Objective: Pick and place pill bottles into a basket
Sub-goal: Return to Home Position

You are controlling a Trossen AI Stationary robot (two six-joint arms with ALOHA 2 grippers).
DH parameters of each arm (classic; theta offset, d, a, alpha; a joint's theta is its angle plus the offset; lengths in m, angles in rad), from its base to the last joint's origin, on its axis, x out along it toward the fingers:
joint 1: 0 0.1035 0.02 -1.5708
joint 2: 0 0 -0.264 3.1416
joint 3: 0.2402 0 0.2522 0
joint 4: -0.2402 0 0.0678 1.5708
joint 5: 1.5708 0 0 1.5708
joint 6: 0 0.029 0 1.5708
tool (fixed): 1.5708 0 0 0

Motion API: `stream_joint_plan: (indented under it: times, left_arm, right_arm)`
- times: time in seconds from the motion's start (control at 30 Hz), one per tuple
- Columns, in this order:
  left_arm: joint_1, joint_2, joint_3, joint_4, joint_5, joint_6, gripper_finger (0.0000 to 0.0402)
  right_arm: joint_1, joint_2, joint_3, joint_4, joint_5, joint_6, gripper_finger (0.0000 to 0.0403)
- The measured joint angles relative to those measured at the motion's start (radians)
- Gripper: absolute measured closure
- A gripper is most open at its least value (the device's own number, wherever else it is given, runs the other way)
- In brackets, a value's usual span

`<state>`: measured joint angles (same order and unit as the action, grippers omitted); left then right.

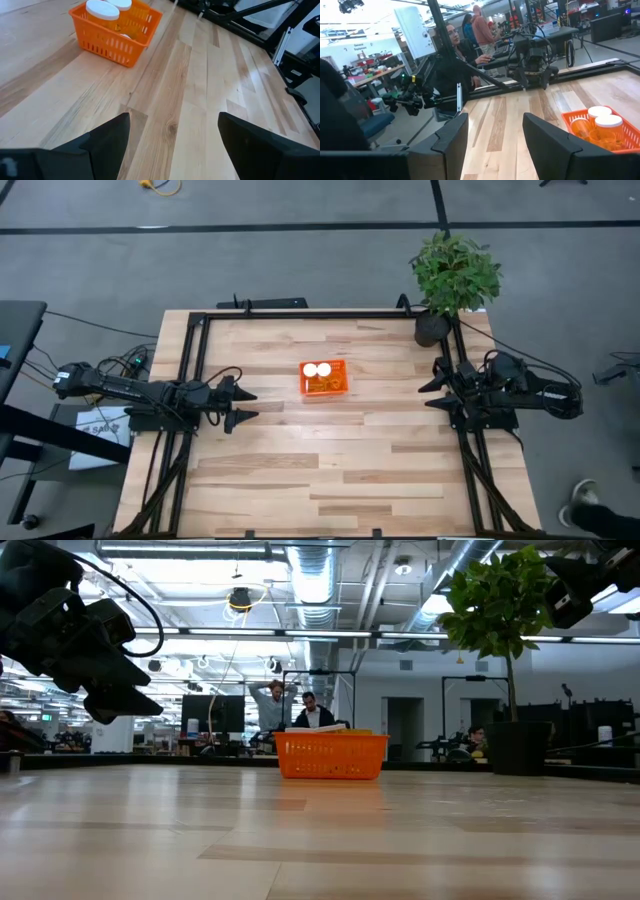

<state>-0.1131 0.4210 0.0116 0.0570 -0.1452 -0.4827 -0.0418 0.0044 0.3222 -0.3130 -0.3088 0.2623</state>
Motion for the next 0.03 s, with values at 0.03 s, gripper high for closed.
stream_joint_plan:
  times: [0.03]
  left_arm:
    - [0.0,0.0,0.0,0.0,0.0,0.0,0.0109]
  right_arm:
    - [0.0,0.0,0.0,0.0,0.0,0.0,0.022]
